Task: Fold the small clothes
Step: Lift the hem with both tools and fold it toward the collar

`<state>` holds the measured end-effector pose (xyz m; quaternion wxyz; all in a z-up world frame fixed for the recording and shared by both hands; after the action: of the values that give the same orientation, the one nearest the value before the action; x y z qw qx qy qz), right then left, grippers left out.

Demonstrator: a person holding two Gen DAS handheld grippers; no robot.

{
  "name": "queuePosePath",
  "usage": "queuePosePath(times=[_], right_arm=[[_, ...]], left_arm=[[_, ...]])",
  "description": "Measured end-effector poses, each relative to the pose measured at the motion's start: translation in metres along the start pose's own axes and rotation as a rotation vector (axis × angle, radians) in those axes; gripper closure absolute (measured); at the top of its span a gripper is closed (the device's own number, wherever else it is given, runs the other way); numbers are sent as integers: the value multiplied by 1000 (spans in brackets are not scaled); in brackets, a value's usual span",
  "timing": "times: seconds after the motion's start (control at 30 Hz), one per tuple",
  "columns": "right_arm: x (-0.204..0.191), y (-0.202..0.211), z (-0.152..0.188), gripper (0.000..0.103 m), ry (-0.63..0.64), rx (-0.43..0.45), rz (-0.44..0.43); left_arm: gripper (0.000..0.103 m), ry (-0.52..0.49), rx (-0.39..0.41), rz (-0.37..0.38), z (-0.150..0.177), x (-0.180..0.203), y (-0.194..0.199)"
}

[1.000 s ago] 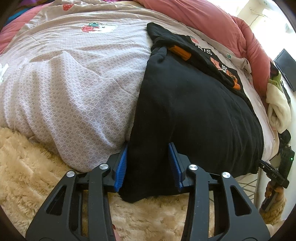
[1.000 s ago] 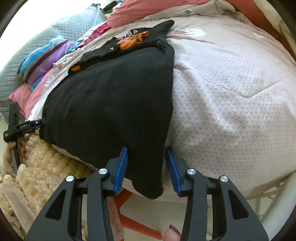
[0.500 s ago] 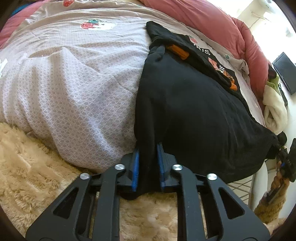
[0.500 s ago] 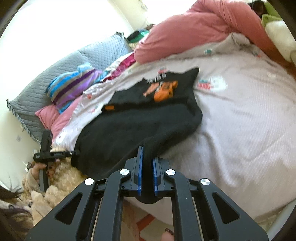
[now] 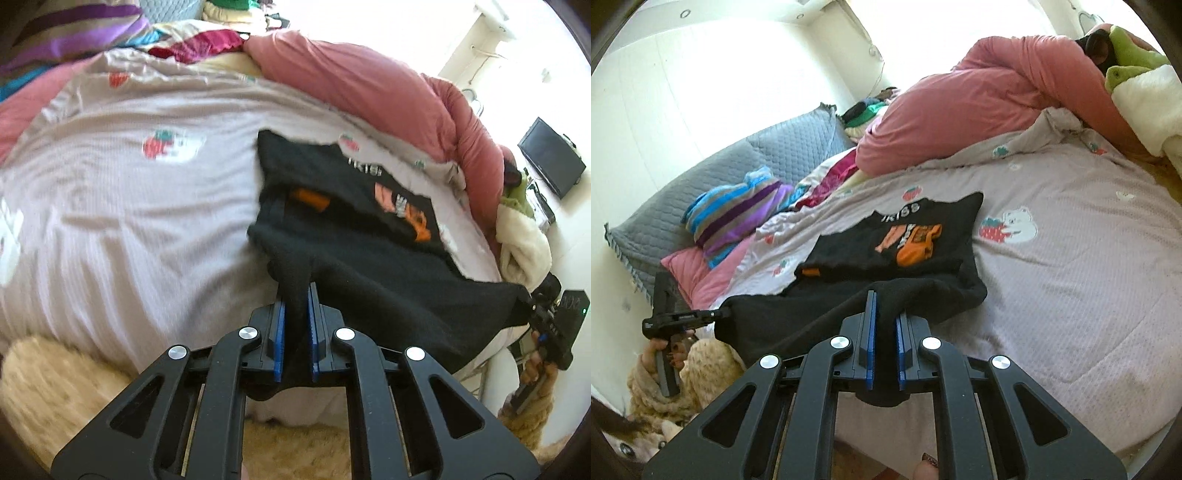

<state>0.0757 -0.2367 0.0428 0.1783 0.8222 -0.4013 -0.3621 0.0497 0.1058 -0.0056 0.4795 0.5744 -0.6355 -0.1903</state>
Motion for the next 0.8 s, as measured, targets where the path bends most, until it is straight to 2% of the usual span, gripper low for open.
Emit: queuePosePath(times=[0.4,0.8], right_arm=[[-1,2,-38,95,-11,98,39],[10,-21,-84,95,-24,145,95]], left_arm=[[99,-23,60,-15,-66,13,8],[99,4,89,-19,-112,11,-5]])
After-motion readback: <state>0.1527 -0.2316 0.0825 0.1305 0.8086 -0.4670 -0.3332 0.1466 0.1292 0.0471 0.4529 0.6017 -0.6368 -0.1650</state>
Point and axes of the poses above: each gripper's, at about its wrist camera, not at the fingertips, and y roughly against the way its jaws point, x to its right, z to its underside, the point moved 9 cm from there along -y, roughly the way its jaws point, and after that the axes turned 8 degrees about -x, right-handed, at the moved point
